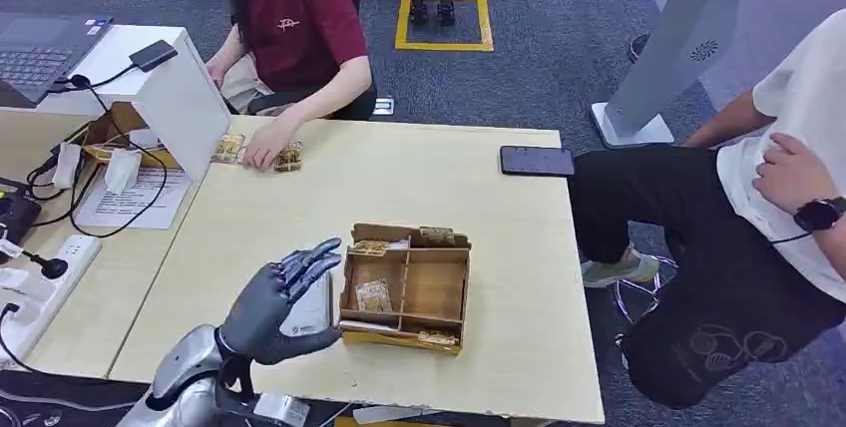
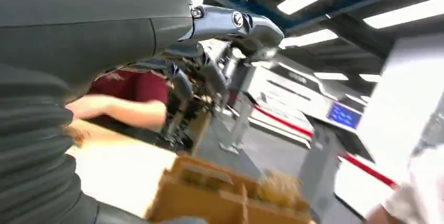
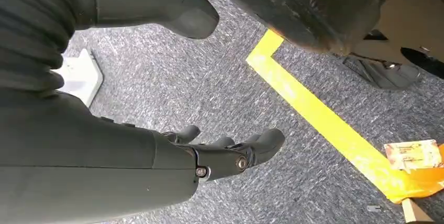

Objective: Pass the card to the sensor for recognition and then transmit it.

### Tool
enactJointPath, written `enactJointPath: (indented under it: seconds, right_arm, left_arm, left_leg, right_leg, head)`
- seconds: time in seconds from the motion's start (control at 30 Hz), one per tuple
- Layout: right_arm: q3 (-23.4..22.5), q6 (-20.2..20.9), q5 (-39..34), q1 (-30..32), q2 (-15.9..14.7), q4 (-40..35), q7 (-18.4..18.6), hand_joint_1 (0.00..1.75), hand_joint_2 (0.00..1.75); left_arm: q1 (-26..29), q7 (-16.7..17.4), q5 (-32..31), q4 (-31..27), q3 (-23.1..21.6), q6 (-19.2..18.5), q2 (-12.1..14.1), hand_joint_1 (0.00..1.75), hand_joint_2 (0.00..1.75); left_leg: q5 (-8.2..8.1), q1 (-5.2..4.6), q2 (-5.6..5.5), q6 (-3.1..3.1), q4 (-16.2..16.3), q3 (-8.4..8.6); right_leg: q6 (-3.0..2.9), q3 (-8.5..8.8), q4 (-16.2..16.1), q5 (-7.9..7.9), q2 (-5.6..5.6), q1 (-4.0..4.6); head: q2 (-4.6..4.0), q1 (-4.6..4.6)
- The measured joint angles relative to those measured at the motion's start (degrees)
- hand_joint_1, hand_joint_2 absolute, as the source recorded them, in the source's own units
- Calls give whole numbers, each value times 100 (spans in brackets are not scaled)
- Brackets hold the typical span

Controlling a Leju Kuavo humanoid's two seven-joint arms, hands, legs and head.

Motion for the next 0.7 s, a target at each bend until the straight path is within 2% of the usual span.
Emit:
enactJointPath:
  seconds: [0.13, 0.3, 0.47, 0.7]
  right_arm:
    - [-9, 0, 4, -4, 7, 0, 2, 0, 175]
    - [-17, 0, 35, -11, 22, -2, 11, 0, 175]
    - [-17, 0, 44, -16, 24, -9, 35, 0, 175]
    - [-17, 22, 96, -35, 46, -11, 59, 0, 175]
  left_arm:
    - [69, -22, -74, 63, -382, 72, 0, 0, 175]
    - [93, -2, -428, 287, -697, 588, -48, 0, 175]
    - [93, 2, -524, 488, -948, 737, -116, 0, 175]
    - [14, 247, -948, 778, -1291, 994, -245, 0, 175]
  left_leg:
    - [0, 0, 0, 0, 0, 1]
    - [0, 0, 0, 0, 0, 1]
    - [0, 0, 0, 0, 0, 0]
    - [0, 0, 0, 0, 0, 1]
  right_leg:
    - [0, 0, 0, 0, 0, 0]
    - [0, 1, 0, 0, -1, 0]
    - [0, 0, 0, 0, -1, 0]
    - [0, 0, 0, 0, -1, 0]
  head:
    - [2, 0]
    - [0, -2]
    - [2, 0]
    - [2, 0]
